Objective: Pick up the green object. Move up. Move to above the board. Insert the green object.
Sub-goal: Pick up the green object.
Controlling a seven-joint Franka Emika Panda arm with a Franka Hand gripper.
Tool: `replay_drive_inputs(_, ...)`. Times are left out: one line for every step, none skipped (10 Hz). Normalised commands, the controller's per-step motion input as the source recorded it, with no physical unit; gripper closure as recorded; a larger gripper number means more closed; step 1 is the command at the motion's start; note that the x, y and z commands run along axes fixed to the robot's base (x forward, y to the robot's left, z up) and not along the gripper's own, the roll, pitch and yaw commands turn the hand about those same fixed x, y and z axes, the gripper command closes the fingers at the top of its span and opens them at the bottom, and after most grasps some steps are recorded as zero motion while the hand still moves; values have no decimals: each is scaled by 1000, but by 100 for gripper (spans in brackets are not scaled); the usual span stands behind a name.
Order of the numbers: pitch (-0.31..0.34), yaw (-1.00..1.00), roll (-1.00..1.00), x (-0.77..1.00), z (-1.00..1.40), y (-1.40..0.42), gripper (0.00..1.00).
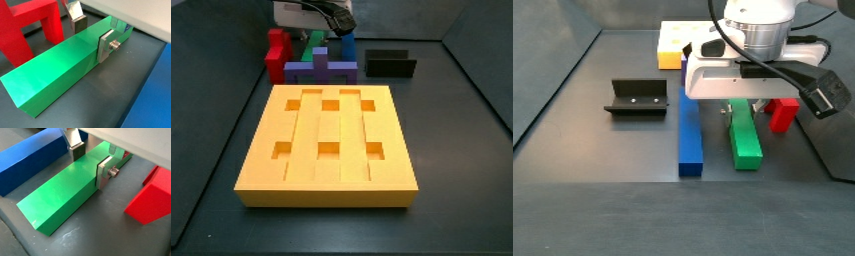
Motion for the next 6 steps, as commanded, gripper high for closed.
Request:
replay_drive_inputs(0, 0, 0, 0, 0, 0, 100)
replay_drive_inputs(0, 0, 0, 0, 0, 0, 100)
replay_drive_inputs(0, 0, 0, 0, 0, 0, 100)
replay_drive_inputs(0, 0, 0, 0, 0, 0, 100)
replay_drive_inputs(0, 0, 0, 0, 0, 0, 100)
replay_drive_inputs(0, 0, 0, 0, 0, 0, 100)
